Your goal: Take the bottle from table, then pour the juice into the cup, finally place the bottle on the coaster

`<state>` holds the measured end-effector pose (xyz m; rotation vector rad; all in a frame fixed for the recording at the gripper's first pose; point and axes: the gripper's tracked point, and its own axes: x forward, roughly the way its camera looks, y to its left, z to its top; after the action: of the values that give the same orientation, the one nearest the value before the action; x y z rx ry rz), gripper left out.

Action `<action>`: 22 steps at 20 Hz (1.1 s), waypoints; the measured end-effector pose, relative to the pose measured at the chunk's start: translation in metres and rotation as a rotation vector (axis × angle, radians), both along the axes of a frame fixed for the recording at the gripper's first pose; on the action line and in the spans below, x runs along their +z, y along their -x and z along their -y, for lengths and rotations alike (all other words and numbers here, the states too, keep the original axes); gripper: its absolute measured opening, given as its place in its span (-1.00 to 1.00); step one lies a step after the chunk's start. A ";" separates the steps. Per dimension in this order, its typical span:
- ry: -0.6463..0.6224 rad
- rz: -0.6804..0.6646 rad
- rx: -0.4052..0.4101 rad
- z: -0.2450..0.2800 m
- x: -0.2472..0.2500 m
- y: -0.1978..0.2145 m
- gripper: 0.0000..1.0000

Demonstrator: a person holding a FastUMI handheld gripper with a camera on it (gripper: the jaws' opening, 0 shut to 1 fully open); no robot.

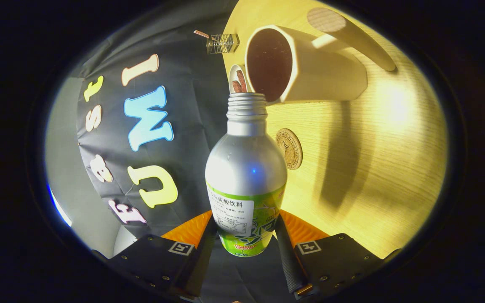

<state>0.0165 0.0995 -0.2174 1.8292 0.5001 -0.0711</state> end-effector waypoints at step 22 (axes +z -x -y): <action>-0.098 -0.017 -0.027 0.003 0.010 -0.001 0.48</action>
<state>0.0177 0.0961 -0.2074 1.9331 0.4982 -0.0825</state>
